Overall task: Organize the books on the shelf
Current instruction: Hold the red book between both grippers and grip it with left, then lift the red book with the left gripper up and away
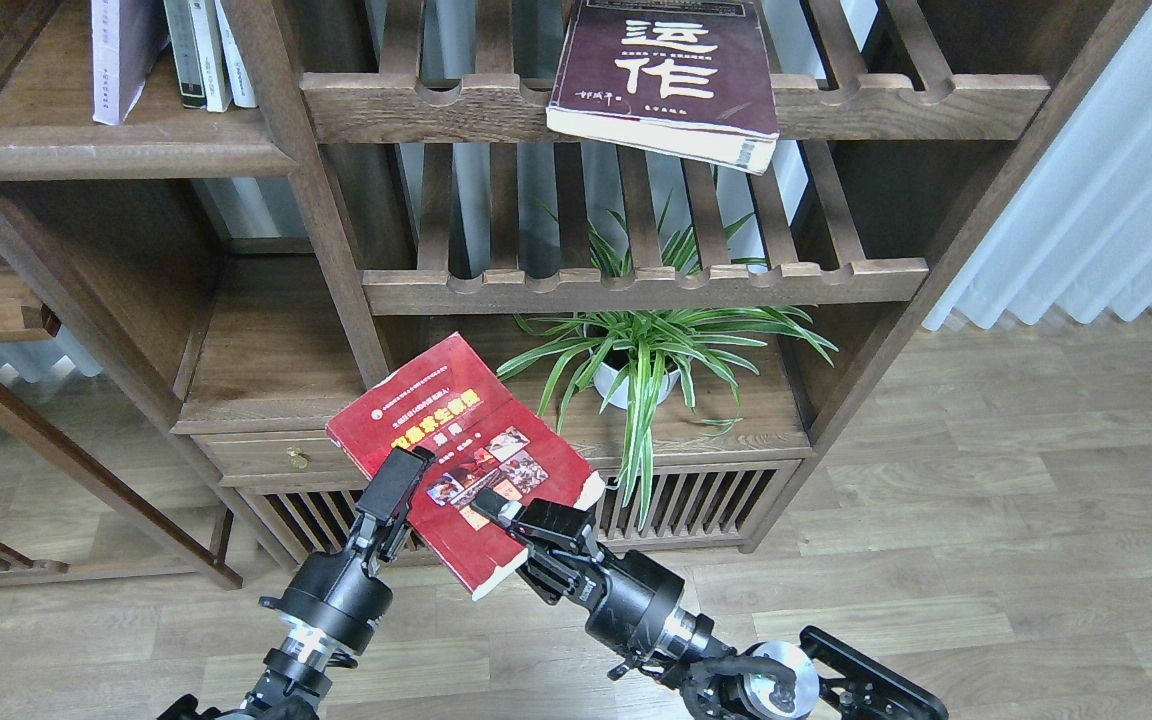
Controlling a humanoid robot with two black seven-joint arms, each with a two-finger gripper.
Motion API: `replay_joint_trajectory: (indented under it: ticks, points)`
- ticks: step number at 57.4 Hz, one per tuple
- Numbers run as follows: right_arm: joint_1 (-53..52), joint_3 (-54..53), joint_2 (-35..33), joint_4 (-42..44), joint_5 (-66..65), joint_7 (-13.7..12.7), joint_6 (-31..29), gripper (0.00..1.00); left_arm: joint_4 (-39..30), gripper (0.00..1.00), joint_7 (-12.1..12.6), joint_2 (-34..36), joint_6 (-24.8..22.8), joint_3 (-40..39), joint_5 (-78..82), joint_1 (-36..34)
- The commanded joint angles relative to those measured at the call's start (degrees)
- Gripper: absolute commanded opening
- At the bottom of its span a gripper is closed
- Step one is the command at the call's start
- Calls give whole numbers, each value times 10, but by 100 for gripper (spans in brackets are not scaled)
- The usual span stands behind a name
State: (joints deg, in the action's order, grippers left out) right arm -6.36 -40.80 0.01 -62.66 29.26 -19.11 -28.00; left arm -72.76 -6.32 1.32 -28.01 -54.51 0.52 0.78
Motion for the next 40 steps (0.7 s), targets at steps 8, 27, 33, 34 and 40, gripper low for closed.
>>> replay_joint_trajectory:
  ticks: [8,27,33,34,40]
  points:
    - [-1,-2,0,2,-2,5,0,54,1,7,0,0,0,-1,1,1]
    - [-6,-38,0,17,-6,37,0,85,-4,6,5,20,0,-15,4,0]
    - [-6,-67,0,30,-6,55,0,92,-12,5,6,48,0,-16,11,-1]
    - [-7,-71,0,32,-5,57,0,93,-12,5,6,50,0,-17,12,-1]
    - [-7,-104,0,33,-4,70,0,94,-18,4,7,73,0,-20,34,-5]
